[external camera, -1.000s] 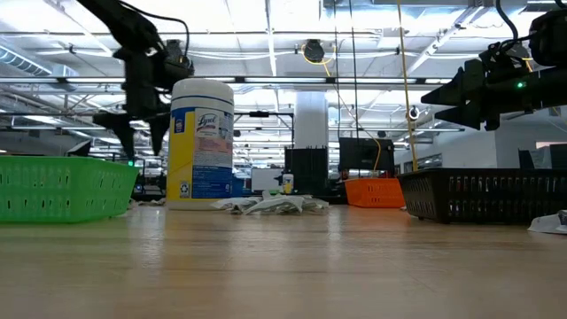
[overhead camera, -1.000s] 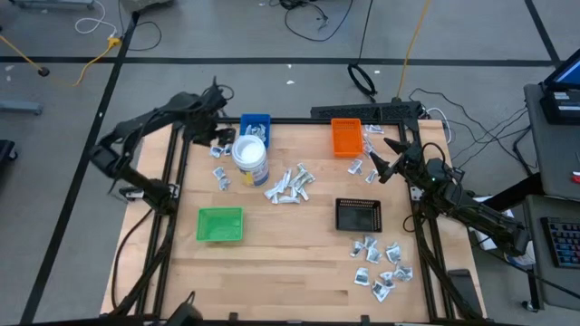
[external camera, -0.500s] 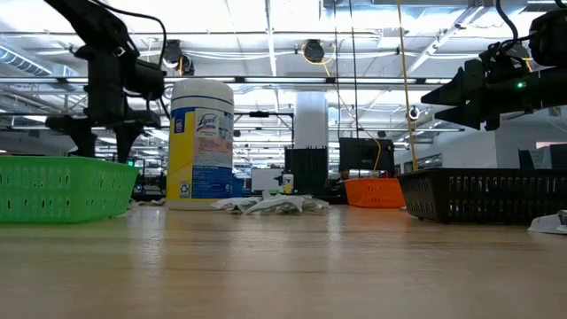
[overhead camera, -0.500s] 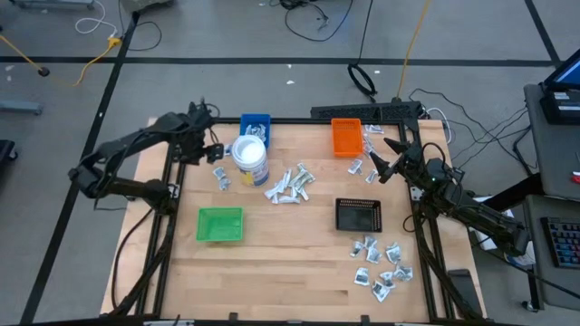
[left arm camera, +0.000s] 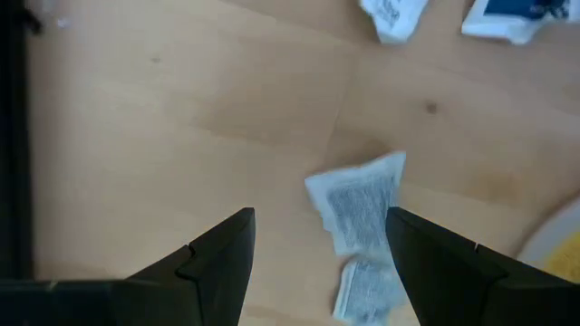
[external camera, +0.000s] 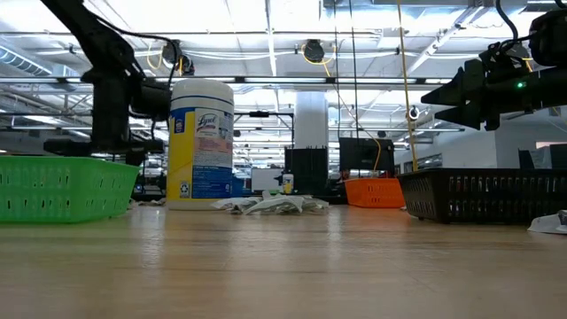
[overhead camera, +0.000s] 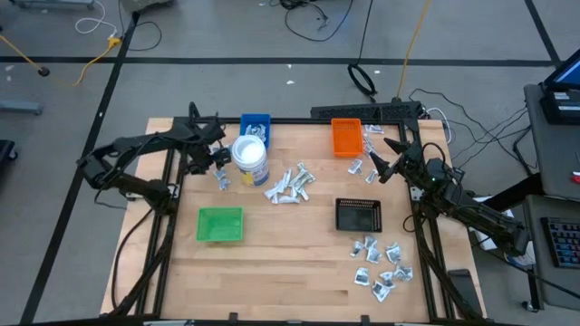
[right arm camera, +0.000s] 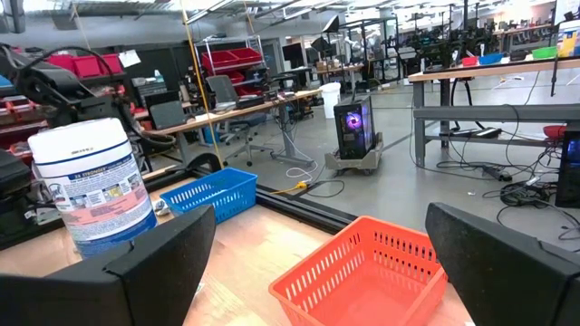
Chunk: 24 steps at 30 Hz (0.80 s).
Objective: Pick & Place First Aid Supplies
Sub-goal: Put the blue alcohol pad into the blue bin
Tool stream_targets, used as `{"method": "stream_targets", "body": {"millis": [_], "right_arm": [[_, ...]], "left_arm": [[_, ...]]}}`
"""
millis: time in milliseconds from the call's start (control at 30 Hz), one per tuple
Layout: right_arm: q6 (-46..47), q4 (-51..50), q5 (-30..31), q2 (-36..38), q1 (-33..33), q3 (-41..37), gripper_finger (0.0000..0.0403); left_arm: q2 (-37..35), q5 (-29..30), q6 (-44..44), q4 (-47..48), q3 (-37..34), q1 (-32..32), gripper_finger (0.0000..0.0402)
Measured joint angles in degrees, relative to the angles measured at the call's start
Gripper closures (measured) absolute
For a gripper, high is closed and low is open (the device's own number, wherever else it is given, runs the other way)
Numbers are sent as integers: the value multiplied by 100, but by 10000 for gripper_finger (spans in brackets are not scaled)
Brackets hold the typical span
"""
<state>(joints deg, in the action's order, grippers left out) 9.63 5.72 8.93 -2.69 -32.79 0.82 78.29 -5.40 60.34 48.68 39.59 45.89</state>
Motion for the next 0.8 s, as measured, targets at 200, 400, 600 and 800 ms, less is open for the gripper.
{"method": "stream_targets", "body": {"millis": [200, 400, 600, 800], "right_arm": [[0, 0, -2, 1, 0, 0, 9], [0, 0, 0, 1, -1, 2, 9], [0, 0, 0, -1, 1, 0, 9], [0, 0, -1, 0, -1, 2, 9]], "left_arm": [[409, 93, 248, -268, -2, -174, 147], [574, 98, 305, -270, 4, -257, 147], [576, 67, 278, -227, 4, -258, 195], [584, -48, 36, -222, 2, -258, 322]]}}
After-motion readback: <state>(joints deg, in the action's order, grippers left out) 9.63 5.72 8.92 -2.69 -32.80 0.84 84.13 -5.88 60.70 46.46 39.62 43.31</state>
